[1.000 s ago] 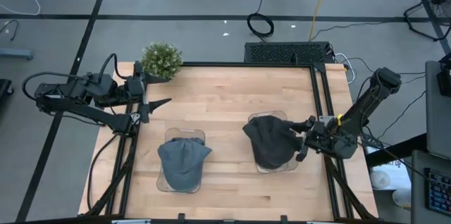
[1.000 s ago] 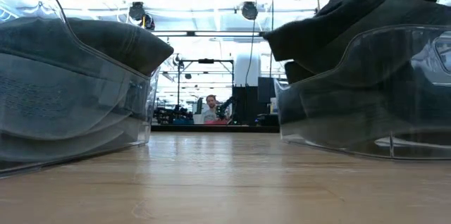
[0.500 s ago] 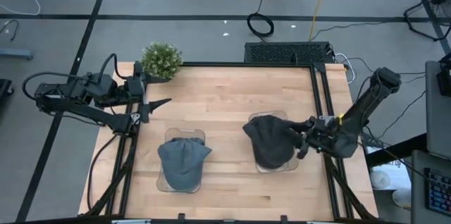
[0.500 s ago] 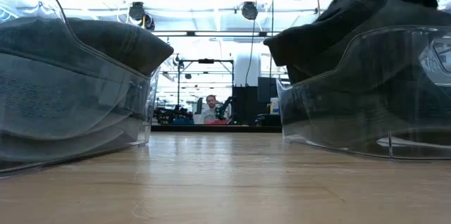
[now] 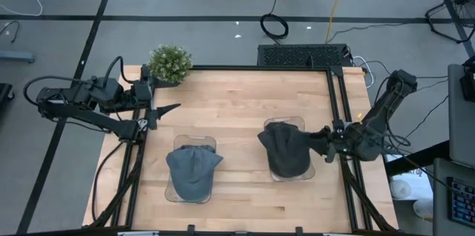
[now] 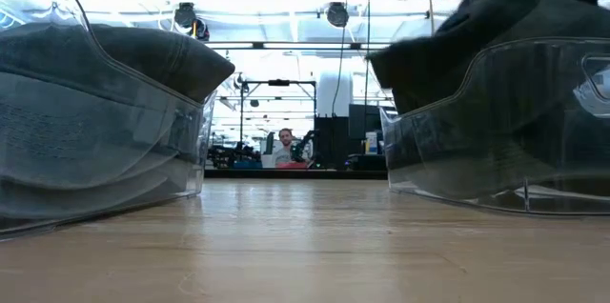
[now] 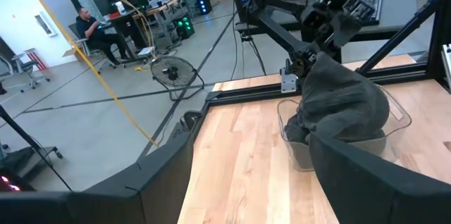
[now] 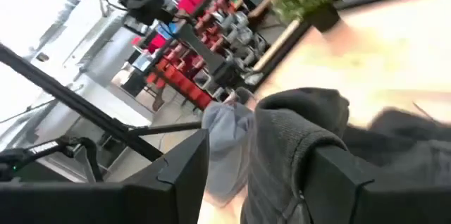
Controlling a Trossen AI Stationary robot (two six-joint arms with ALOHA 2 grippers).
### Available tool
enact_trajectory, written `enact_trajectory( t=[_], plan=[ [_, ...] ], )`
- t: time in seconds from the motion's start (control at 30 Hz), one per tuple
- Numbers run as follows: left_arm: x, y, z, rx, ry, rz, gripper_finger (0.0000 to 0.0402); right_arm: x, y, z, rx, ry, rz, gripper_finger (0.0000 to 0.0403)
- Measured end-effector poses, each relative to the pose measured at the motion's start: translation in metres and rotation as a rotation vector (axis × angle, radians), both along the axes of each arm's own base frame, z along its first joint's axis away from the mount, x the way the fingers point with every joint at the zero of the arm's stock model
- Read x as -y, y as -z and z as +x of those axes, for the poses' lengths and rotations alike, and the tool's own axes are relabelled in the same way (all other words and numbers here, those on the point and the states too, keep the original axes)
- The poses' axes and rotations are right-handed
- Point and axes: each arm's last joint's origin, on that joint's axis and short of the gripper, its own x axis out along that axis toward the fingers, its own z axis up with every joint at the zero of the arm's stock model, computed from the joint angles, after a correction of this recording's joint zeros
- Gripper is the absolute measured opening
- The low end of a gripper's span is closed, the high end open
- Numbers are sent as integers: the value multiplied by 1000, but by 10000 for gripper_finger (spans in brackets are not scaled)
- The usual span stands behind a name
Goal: Pick & Place hat
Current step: Put the black cap into the right transparent bin
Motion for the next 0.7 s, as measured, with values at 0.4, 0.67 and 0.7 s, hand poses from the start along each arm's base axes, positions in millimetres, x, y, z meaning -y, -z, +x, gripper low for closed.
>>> enact_trajectory(
  t=[0.4,0.67,0.7],
  plan=[
    [0,1,0,-2,-2,-12,294,20,43,-17,-377,-84,440,187],
    [0,1,0,-2,-2,-12,294,20,54,-26,-642,-151,622,187],
    [0,1,0,-3,-2,-13,294,19,54,-26,-644,-166,635,187]
  ],
)
